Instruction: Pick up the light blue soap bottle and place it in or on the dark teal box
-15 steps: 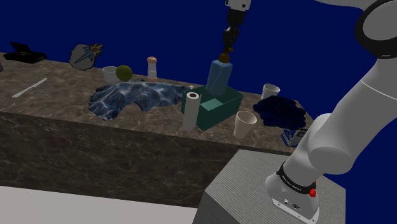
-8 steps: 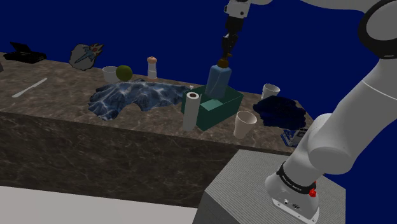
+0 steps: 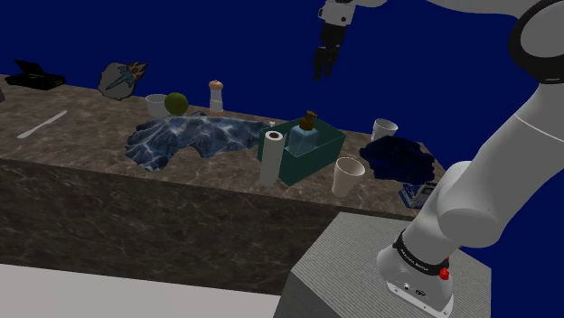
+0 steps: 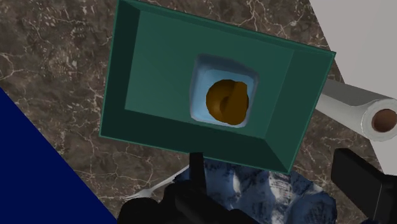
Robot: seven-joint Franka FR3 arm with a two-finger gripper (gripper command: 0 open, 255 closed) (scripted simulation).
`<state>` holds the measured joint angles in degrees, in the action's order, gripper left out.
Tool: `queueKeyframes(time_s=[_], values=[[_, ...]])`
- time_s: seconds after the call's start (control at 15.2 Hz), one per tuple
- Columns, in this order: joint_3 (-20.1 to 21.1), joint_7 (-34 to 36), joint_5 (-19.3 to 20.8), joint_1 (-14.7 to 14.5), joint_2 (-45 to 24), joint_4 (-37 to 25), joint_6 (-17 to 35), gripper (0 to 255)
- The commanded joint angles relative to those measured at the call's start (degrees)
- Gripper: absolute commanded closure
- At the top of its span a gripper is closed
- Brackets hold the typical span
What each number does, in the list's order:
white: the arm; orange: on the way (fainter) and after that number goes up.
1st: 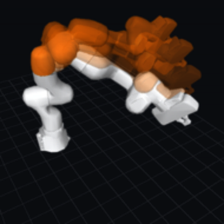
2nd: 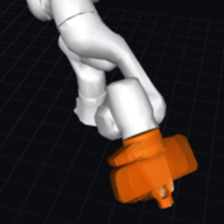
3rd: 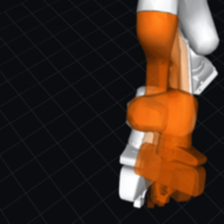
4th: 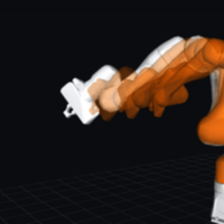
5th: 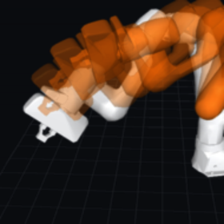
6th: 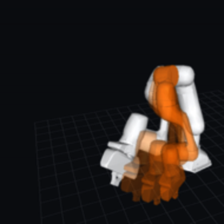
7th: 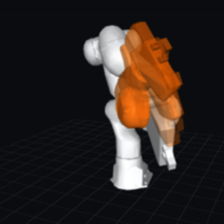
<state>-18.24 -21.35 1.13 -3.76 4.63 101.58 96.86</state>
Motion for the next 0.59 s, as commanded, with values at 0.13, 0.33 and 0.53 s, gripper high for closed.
queueKeyframes(time_s=[0.13, 0.33, 0.53], values=[[0.00, 0.00, 0.00, 0.00, 0.01, 0.02, 0.01, 0], [-0.09, -0.28, -0.35, 0.03, -1.10, -7.03, -5.98, 0], [-0.14, -0.38, -0.48, 0.06, -1.53, -9.05, -7.60, 0]])
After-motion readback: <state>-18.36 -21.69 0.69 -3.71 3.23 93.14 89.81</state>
